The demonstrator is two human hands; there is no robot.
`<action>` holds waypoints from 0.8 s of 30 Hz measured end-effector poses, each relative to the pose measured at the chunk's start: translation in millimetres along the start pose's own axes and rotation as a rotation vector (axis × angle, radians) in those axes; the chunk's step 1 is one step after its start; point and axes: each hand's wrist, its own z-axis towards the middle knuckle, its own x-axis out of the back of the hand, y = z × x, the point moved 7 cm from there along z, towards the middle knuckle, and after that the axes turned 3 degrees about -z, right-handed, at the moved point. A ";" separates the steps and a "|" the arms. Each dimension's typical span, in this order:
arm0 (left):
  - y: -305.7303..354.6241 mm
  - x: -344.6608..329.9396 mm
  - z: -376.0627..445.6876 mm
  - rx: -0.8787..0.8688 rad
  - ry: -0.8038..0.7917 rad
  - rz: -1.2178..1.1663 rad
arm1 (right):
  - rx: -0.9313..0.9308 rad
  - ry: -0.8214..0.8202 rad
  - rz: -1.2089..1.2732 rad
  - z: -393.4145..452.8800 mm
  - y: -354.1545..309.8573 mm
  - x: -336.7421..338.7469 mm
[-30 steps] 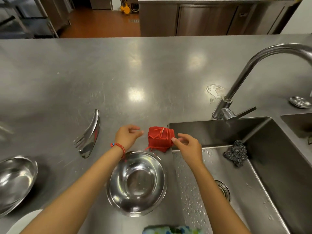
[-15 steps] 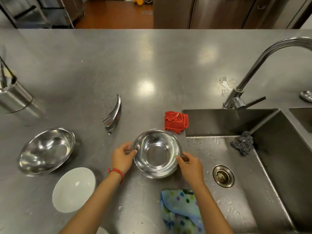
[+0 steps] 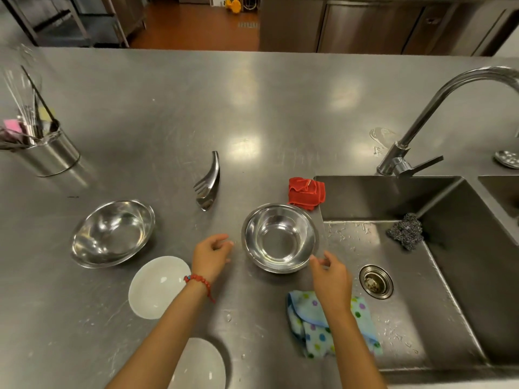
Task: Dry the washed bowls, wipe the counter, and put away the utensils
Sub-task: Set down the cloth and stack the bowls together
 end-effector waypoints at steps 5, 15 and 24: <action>-15.1 -17.6 0.0 0.115 -0.051 -0.016 | -0.136 -0.001 0.102 3.4 7.9 -3.4; -27.8 -50.6 15.1 0.219 -0.046 -0.083 | -0.166 -0.132 0.181 38.8 12.0 -17.2; -2.4 -8.3 3.4 0.155 0.030 -0.218 | -0.049 -0.140 0.293 31.0 -28.6 -32.4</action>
